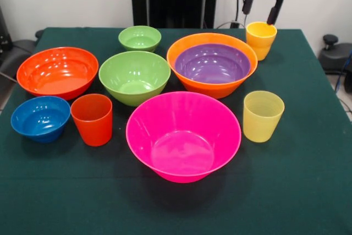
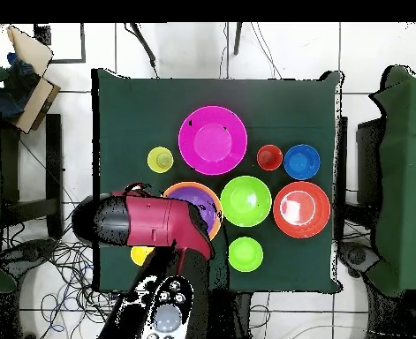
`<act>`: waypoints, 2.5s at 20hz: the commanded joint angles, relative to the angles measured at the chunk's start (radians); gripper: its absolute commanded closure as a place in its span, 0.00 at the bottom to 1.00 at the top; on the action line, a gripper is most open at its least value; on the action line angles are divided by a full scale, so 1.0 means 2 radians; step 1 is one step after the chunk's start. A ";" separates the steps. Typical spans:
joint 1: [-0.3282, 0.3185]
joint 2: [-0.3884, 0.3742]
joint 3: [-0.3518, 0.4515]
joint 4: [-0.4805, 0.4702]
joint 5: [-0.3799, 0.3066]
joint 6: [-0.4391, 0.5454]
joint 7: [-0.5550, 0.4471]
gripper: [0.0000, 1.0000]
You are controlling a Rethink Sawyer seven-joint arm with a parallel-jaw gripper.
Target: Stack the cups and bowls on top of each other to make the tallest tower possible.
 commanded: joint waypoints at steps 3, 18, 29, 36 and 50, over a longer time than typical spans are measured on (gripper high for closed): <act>-0.029 -0.047 0.025 0.037 -0.033 0.019 -0.023 0.00; -0.116 -0.007 0.067 0.014 -0.079 -0.049 -0.058 0.00; -0.150 0.009 0.097 -0.028 -0.101 -0.023 -0.064 0.00; -0.157 0.038 0.108 -0.054 -0.117 -0.038 -0.054 0.00; -0.162 0.046 0.114 -0.070 -0.130 -0.026 -0.050 0.00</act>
